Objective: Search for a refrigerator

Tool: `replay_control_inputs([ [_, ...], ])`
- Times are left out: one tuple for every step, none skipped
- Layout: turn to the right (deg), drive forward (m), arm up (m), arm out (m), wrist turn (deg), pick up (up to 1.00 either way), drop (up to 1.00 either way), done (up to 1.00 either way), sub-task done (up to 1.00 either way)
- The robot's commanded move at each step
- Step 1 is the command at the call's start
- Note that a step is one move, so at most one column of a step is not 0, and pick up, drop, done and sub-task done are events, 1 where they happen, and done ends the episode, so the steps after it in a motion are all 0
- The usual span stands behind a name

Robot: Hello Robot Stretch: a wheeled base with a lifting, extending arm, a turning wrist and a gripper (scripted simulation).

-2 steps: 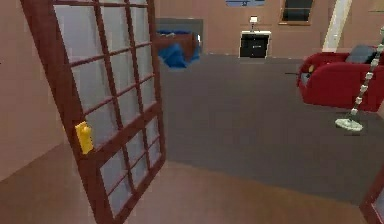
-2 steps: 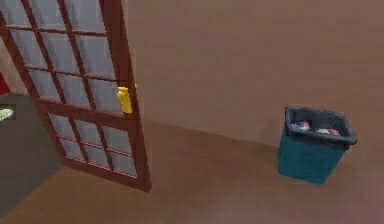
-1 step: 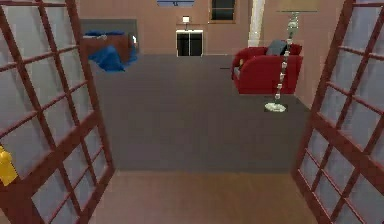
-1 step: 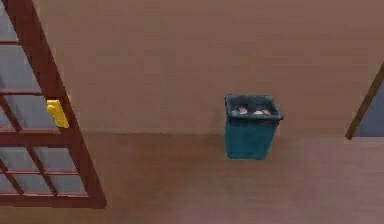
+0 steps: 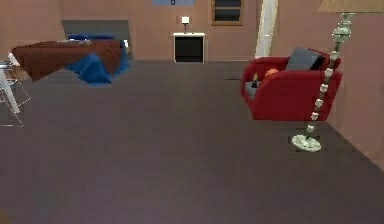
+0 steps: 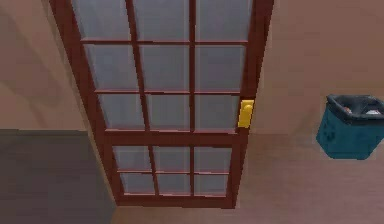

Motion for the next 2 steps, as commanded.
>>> replay_control_inputs([
  [3.0,0.00,0.00,0.00,0.0,0.00,0.00,0.00,0.00],
  [0.0,1.00,0.00,0.00,0.0,0.00,0.00,0.00,0.00],
])
